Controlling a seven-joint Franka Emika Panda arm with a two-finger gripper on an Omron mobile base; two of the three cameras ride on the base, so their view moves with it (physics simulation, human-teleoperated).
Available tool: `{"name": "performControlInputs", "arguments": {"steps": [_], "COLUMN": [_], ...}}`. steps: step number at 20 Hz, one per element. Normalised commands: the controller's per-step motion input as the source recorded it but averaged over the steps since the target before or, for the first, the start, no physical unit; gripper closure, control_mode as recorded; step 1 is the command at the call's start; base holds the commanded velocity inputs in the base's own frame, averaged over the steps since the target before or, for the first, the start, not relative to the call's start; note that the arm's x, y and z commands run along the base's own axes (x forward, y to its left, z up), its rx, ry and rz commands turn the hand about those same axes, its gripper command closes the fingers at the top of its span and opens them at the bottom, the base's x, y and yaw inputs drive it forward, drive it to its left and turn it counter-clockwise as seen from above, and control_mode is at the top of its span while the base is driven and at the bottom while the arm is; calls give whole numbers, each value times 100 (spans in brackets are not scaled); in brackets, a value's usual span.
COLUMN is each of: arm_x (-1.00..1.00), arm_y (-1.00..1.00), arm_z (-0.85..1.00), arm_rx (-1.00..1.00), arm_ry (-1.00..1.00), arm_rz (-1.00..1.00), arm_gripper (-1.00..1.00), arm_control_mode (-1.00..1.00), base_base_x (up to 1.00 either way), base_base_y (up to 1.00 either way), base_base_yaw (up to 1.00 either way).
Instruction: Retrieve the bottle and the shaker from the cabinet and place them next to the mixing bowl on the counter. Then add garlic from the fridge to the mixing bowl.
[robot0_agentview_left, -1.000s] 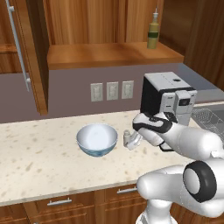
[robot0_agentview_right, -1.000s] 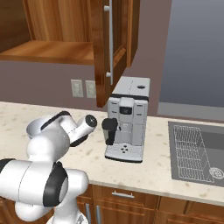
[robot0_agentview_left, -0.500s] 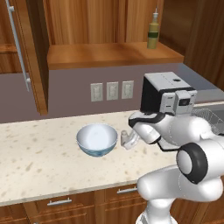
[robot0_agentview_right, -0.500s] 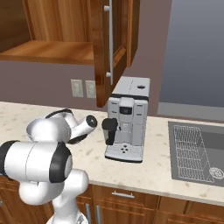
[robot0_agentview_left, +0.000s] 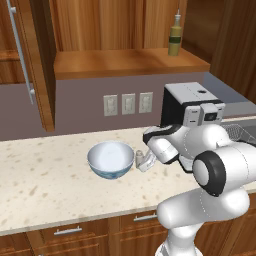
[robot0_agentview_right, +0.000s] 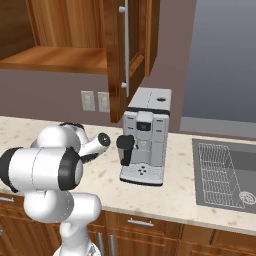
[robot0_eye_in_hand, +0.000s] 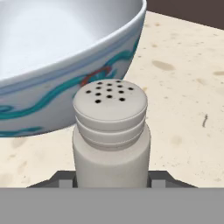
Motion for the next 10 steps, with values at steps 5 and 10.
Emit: {"name": "performControlInputs", "arguments": {"steps": [5,10], "arm_x": [2,0], "arm_y": [5,4], "arm_z": [-36,-31], "arm_rx": [0,0], "arm_ry": [-2,-5], "arm_rz": [0,0], "arm_gripper": [100,100], "arm_control_mode": [-100,-100], "base_base_x": [0,0], "base_base_y": [0,0], "base_base_yaw": [0,0]}}
